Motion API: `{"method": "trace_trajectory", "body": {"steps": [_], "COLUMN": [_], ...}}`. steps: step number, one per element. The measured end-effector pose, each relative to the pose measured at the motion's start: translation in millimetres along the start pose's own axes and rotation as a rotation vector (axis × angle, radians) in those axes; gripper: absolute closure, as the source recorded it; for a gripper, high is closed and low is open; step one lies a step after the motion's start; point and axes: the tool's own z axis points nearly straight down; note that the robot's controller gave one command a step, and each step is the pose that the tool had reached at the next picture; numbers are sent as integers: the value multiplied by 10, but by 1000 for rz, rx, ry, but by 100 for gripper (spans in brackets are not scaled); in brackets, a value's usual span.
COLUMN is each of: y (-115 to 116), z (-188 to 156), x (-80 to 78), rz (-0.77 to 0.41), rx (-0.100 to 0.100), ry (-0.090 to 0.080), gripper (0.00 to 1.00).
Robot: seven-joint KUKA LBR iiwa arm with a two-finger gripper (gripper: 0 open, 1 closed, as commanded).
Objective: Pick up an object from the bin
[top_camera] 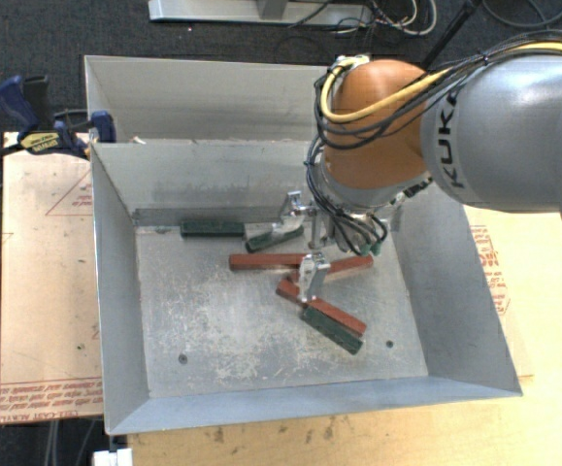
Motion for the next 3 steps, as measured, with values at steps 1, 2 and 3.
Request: {"method": "trace_trajectory", "body": {"steps": [1, 2, 3], "y": [-66, -95, -97], "z": [-526, -5, 859], "x": [-88, -38, 93], "rz": [-3, -11, 149], "rx": [2, 1, -1], "ry": [-13, -9, -9], "gripper": [0, 0, 100]}}
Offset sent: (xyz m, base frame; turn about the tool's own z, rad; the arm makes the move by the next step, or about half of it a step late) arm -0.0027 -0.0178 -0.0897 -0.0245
